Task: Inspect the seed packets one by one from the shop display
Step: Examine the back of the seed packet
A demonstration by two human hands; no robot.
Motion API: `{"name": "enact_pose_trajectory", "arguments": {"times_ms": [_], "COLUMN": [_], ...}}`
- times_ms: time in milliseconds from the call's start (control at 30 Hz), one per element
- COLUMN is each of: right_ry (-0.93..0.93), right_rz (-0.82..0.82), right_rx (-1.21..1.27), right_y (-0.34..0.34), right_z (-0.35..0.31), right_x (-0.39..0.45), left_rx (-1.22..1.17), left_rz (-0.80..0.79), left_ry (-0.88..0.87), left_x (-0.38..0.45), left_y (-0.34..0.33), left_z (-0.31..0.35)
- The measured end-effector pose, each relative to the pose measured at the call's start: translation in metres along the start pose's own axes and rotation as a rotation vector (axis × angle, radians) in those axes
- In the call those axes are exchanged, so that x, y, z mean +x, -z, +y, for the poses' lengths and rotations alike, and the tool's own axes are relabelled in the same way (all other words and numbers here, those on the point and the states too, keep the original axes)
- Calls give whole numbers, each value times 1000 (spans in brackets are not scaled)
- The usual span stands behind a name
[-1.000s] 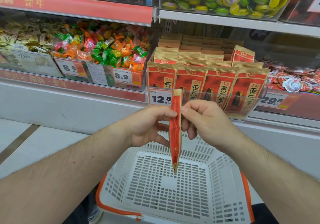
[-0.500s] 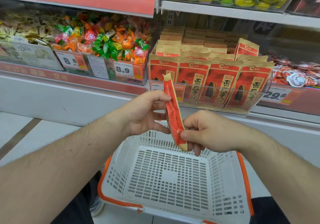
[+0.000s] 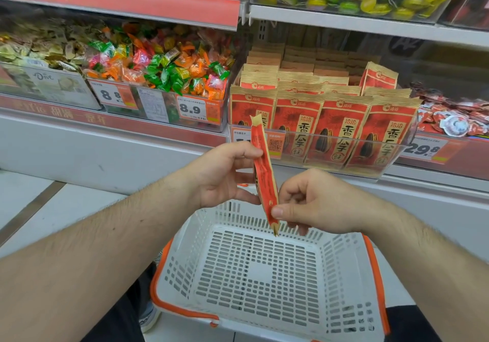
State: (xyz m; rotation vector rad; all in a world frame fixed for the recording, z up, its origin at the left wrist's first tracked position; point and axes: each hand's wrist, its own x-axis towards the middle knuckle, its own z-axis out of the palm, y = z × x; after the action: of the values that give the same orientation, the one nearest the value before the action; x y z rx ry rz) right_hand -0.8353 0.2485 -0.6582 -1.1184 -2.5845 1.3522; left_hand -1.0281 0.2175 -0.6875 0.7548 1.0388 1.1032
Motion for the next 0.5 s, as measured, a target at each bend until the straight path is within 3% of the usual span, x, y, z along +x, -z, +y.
{"name": "enact_pose_trajectory", "arguments": {"times_ms": [167, 267, 367, 500], "right_ry": [16, -63, -9, 2], "right_rz": [331, 211, 85, 215], "right_rx": [259, 437, 523, 502], "right_y": [7, 9, 3, -2], "right_z": [10, 17, 22, 18], "right_x": [8, 11, 13, 15], "left_rx": [-40, -74, -87, -169], "left_rz": [-127, -238, -277, -252], "left_ry": [-10, -45, -77, -122], "left_x": [-2, -2, -1, -1], "left_y": [3, 5, 6, 3], "left_z": [0, -1, -2, -1]}}
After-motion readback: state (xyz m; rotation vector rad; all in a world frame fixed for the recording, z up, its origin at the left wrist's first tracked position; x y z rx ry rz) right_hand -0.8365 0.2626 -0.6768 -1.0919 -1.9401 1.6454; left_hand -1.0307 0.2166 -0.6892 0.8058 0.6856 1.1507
